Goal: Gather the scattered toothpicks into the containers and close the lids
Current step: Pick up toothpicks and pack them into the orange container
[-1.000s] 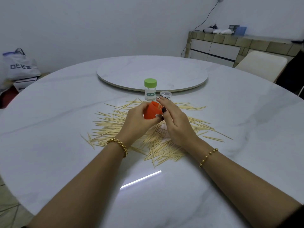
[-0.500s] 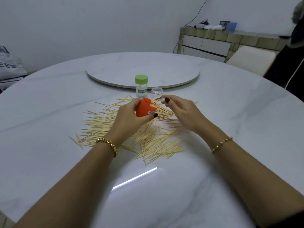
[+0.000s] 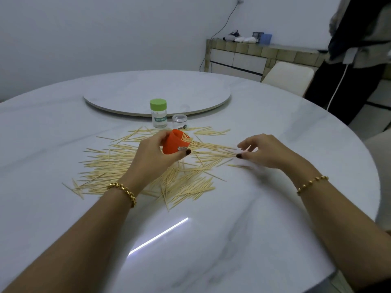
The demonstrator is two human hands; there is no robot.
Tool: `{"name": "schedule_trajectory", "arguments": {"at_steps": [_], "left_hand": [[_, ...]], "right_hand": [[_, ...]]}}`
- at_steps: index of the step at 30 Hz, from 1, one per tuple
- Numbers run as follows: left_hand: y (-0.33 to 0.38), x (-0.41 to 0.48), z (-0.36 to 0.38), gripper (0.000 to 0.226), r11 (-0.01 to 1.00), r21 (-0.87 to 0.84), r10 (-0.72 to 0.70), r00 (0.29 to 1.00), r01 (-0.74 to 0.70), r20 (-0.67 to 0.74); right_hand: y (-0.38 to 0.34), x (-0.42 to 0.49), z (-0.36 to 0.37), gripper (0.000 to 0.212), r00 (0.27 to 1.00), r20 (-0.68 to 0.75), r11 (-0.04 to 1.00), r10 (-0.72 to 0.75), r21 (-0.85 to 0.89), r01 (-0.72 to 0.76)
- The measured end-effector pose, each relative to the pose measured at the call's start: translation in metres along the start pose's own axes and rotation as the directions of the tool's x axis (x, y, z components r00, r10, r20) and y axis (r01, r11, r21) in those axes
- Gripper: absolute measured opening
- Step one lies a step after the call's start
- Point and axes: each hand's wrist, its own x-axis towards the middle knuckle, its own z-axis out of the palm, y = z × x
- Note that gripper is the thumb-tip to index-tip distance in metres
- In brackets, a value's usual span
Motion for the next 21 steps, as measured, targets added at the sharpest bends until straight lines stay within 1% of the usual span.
{"name": "schedule_trajectory", "arguments": {"at_steps": [2, 4, 6, 9, 11, 12, 15, 19, 21], "left_hand": [[0.001, -0.001, 0.003, 0.047, 1.0, 0.016, 0.005, 1.0, -0.005, 0.021], [0.0, -0.002, 0.005, 0.049, 1.0, 0.029, -0.001, 0.999, 0.0, 0.035], [0.0, -0.002, 0.006, 0.05, 0.999, 0.038, 0.0, 1.0, -0.001, 0.03], [-0.003, -0.001, 0.005, 0.049, 0.999, 0.031, 0.007, 1.0, -0.008, 0.014], [-0.004, -0.001, 0.004, 0.049, 1.0, 0.03, 0.006, 1.0, -0.006, 0.012], [-0.005, -0.001, 0.004, 0.051, 0.999, 0.033, 0.004, 1.0, -0.004, 0.012], [-0.006, 0.0, 0.002, 0.055, 1.0, 0.031, 0.002, 1.0, -0.002, 0.006], [-0.006, 0.001, 0.001, 0.057, 1.0, 0.03, -0.007, 1.0, 0.007, -0.005], [-0.006, 0.001, 0.0, 0.055, 0.999, 0.039, -0.007, 1.0, 0.008, -0.01]], "right_hand": [[0.005, -0.006, -0.004, 0.044, 0.998, 0.051, 0.998, 0.04, -0.06, -0.037], [0.008, -0.01, -0.004, 0.047, 0.996, 0.074, 0.994, 0.056, -0.095, -0.049], [0.009, -0.011, -0.001, 0.042, 0.997, 0.048, 0.995, 0.053, -0.091, -0.048], [0.006, -0.007, 0.009, 0.024, 0.998, -0.041, 0.998, 0.051, -0.021, -0.052], [0.001, 0.0, 0.017, 0.014, 0.996, -0.088, 0.999, 0.033, 0.005, -0.033], [-0.003, 0.003, 0.019, 0.012, 0.994, -0.104, 1.0, 0.02, 0.007, -0.019], [-0.016, 0.013, 0.025, 0.012, 0.991, -0.127, 0.999, -0.034, -0.012, 0.033], [-0.035, 0.029, 0.034, 0.017, 0.986, -0.13, 0.994, -0.104, -0.057, 0.098], [-0.04, 0.037, 0.04, 0.019, 0.985, -0.127, 0.991, -0.117, -0.073, 0.108]]}}
